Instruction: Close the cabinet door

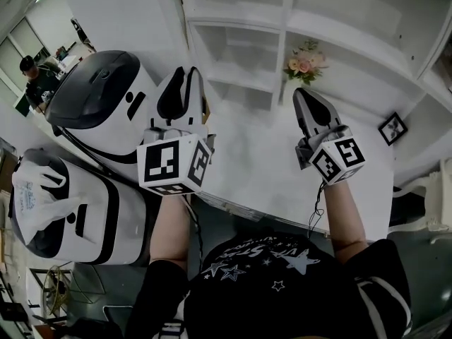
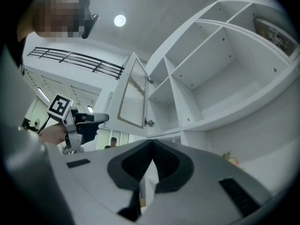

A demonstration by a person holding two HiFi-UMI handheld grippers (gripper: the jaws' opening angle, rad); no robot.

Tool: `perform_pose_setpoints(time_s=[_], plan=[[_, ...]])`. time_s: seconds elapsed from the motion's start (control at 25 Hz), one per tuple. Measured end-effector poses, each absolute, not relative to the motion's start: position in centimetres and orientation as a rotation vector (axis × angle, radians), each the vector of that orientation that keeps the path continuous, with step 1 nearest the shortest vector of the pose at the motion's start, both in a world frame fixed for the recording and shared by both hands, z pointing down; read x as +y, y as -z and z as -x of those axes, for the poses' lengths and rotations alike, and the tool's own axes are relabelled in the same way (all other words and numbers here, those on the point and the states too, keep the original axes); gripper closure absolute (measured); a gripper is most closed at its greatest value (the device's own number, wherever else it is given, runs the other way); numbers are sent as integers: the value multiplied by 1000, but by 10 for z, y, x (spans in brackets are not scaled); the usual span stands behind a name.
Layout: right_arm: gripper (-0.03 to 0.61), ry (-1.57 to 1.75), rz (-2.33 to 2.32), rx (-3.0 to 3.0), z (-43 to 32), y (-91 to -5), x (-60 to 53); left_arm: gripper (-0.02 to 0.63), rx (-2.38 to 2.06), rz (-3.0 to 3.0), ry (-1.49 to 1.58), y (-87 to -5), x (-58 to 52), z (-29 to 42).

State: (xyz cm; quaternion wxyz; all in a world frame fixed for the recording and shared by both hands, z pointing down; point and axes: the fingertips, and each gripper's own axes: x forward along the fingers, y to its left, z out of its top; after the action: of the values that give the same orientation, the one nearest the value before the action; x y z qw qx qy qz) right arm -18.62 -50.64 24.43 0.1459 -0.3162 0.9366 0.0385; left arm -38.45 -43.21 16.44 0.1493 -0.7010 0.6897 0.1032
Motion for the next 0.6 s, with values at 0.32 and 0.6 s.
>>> perform_pose_setpoints(time_s=[0.32,0.6], plan=[[572,-112,967,2697,161,-250,-516,543,1808,2173,-235,-167,-476,323],[572,-92,1043,2662,135,-255,-525,580,1725,2239,-153,-167,-535,277]])
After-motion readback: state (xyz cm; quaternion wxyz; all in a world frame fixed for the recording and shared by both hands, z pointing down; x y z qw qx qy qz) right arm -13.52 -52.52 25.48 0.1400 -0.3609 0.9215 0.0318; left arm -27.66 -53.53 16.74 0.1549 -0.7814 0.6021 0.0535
